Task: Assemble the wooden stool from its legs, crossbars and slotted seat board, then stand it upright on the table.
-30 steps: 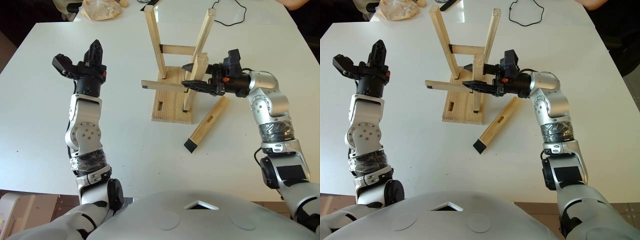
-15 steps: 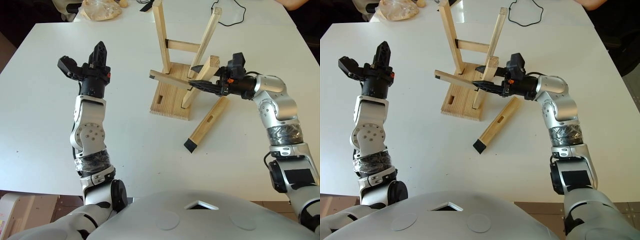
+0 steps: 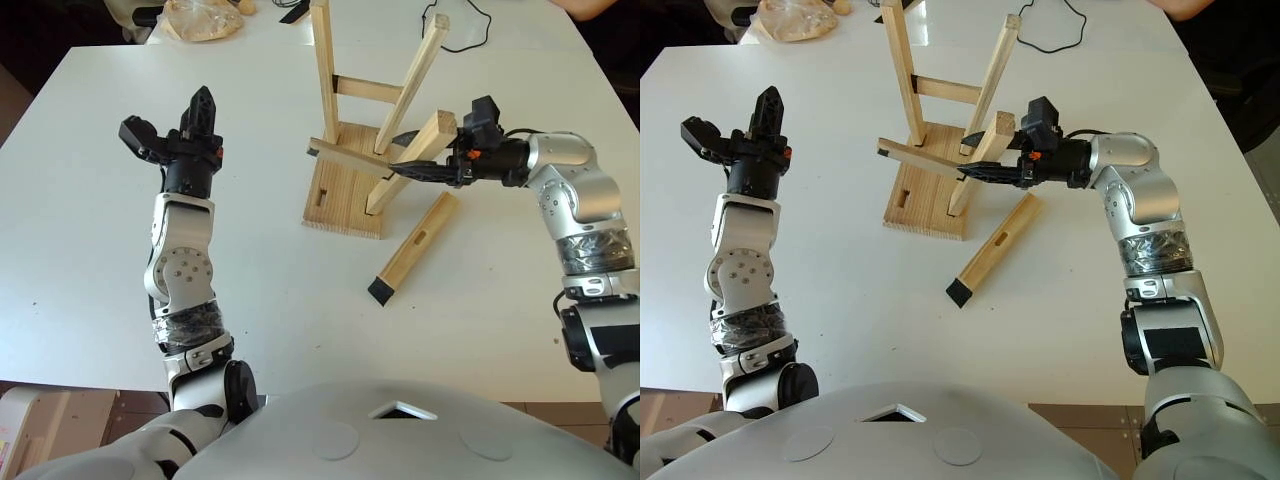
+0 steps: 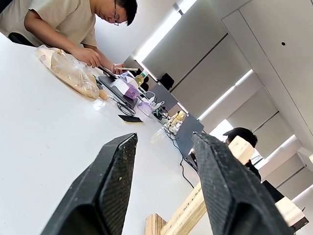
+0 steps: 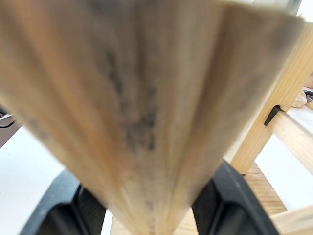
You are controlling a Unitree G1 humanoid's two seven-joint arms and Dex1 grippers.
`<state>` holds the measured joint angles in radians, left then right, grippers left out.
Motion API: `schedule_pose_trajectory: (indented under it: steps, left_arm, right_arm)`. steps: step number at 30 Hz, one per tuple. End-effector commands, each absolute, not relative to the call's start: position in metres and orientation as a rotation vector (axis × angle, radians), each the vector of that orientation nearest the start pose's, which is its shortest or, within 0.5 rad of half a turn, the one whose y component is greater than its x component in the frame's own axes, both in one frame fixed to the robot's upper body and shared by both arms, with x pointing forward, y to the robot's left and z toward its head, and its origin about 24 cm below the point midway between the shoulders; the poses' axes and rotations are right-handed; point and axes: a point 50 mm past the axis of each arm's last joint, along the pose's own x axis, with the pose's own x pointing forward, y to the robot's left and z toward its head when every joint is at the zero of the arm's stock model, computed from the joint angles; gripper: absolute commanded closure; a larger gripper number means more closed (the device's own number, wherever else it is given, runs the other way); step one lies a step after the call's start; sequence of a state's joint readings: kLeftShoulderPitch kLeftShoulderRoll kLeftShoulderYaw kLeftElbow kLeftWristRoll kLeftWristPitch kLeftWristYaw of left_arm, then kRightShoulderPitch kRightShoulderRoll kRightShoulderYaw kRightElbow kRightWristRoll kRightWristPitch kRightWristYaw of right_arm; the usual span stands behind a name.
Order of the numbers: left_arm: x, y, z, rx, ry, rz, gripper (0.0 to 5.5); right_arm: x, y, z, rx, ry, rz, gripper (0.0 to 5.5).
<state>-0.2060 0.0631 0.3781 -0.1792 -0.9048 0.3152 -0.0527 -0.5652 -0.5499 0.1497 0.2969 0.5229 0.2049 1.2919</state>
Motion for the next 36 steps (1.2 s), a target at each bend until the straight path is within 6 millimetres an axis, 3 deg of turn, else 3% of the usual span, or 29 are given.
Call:
schedule_pose_trajectory:
  steps: [1,8,11,14,16,18,21,26,31,36]
  left_arm:
    - [0.278,0.214,0.121,-0.819,-0.231,-0.044,3.41]
    - [0.274,0.217,0.115,-0.824,-0.220,-0.020,3.41]
    - [0.271,0.218,0.115,-0.823,-0.223,-0.014,3.41]
    - [0.262,0.224,0.112,-0.820,-0.218,0.017,3.41]
    - [0.254,0.230,0.107,-0.815,-0.205,0.063,3.41]
    - [0.250,0.236,0.101,-0.807,-0.190,0.133,3.41]
    - [0.248,0.239,0.092,-0.825,-0.157,0.201,3.41]
    - [0.258,0.231,0.095,-0.833,-0.136,0.173,3.41]
    - [0.263,0.226,0.094,-0.836,-0.124,0.152,3.41]
    - [0.259,0.228,0.091,-0.843,-0.125,0.164,3.41]
  right_arm:
    - [0.312,-0.172,0.117,-0.003,0.110,1.311,3.02]
    - [0.309,-0.178,0.146,-0.019,0.006,1.262,2.09]
    - [0.293,-0.203,0.143,-0.128,0.086,1.196,1.81]
    - [0.265,-0.232,0.129,-0.271,0.219,1.151,1.81]
    - [0.246,-0.236,0.122,-0.298,0.268,1.150,1.81]
    - [0.233,-0.223,0.116,-0.302,0.272,1.175,1.81]
    - [0.221,-0.183,0.102,-0.292,0.257,1.234,1.81]
    - [0.216,-0.136,0.075,-0.321,0.304,1.244,1.81]
    - [0.216,-0.125,0.052,-0.496,0.411,1.322,1.81]
    - [0.218,-0.146,0.057,-0.614,0.432,1.364,1.81]
